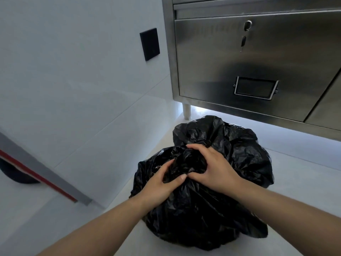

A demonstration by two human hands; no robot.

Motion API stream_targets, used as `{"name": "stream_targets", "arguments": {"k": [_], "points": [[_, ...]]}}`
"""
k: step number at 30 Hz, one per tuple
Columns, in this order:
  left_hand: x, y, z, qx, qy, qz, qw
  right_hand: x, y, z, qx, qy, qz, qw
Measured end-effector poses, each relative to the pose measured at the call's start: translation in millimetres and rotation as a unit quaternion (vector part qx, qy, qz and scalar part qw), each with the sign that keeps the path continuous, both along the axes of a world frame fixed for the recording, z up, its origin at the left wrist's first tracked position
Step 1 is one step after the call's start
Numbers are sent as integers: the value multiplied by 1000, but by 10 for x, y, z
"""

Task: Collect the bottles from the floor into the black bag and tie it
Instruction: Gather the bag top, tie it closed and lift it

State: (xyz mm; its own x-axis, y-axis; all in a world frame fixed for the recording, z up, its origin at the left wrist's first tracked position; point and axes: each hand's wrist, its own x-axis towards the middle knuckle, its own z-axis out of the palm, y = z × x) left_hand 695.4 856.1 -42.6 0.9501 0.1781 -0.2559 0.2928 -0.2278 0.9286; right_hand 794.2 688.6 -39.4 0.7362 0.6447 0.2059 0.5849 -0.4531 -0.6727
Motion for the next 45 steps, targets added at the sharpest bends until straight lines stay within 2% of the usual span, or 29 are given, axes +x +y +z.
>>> {"name": "stream_targets", "arguments": {"k": [4, 8, 11, 17, 24, 29, 33, 36, 45], "points": [[97, -88, -70, -8, -45, 6, 999, -12, -87, -3, 15, 35, -18, 999], [177, -127, -36, 12, -104, 62, 993, -46, -169, -36, 18, 99, -15, 995], [204, -111, -17, 15, -129, 79, 988, -60, -156, -14, 6, 72, 16, 997], [195, -41, 73, 18, -124, 29, 992, -26, -74, 101, -5, 10, 56, 998], [156, -35, 99, 10, -132, -35, 991, -107, -21, -3, 21, 56, 45, 997], [148, 59, -6, 30, -118, -13, 993, -74, 71, -128, 42, 76, 36, 996], [121, 164, -34, 87, -78, -21, 993, -6, 66, -236, 34, 92, 19, 995], [105, 245, -109, 187, -44, -65, 979, 48, 25, -349, 17, 107, 5, 994], [287, 299, -348, 334, -54, -136, 931, 243, 101, -542, -18, 129, -12, 991]]}}
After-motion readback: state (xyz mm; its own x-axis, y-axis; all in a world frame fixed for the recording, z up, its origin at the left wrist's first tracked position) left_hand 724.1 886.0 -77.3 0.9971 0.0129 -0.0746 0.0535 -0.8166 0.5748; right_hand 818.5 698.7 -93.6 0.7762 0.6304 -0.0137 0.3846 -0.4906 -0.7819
